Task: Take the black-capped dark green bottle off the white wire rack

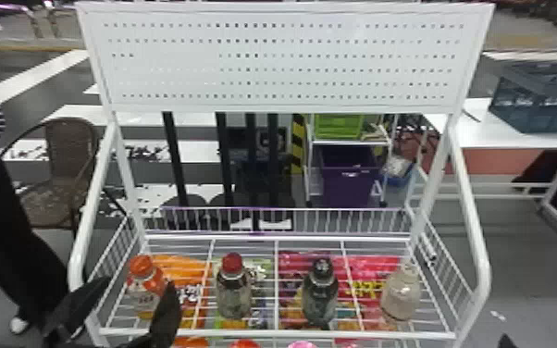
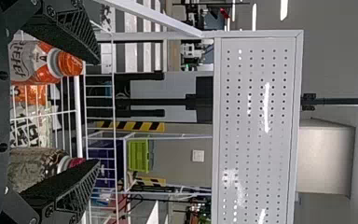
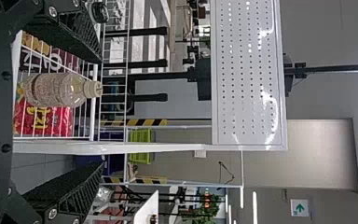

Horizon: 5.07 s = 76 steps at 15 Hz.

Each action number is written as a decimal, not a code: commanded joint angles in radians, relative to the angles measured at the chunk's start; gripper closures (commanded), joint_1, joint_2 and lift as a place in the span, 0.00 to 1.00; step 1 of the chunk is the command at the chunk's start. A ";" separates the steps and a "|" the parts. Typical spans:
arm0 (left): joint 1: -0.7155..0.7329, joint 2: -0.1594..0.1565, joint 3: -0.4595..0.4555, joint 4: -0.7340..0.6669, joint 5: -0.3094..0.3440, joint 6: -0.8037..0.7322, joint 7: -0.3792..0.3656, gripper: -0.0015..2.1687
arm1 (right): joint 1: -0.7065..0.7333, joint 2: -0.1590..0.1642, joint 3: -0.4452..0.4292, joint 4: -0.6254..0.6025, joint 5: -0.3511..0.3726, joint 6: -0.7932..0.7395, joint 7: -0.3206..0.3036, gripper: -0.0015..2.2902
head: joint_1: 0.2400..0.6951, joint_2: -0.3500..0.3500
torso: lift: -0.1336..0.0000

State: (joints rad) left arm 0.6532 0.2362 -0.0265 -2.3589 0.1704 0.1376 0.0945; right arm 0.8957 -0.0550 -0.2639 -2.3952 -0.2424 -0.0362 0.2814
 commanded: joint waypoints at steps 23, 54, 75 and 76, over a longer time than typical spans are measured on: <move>0.011 0.000 -0.027 -0.011 -0.019 -0.009 0.002 0.07 | -0.362 0.003 0.426 0.542 0.258 -0.167 -0.171 0.06 | 0.57 0.50 | 1.00; -0.047 0.003 -0.049 0.052 -0.022 0.024 -0.001 0.07 | -0.828 0.056 0.580 0.978 0.291 -0.029 -0.357 0.48 | 0.57 0.50 | 1.00; -0.050 0.002 -0.055 0.047 -0.025 0.021 0.001 0.07 | -0.014 -0.097 0.130 0.028 0.069 -0.130 -0.245 0.56 | 0.57 0.50 | 1.00; -0.050 0.002 -0.056 0.046 -0.025 0.021 0.001 0.07 | -0.006 -0.071 0.114 0.024 0.071 -0.130 -0.218 0.56 | 0.57 0.50 | 1.00</move>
State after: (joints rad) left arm 0.6041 0.2378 -0.0813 -2.3133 0.1457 0.1591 0.0942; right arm 0.8656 -0.1562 -0.1146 -2.3661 -0.1574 -0.1423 0.0425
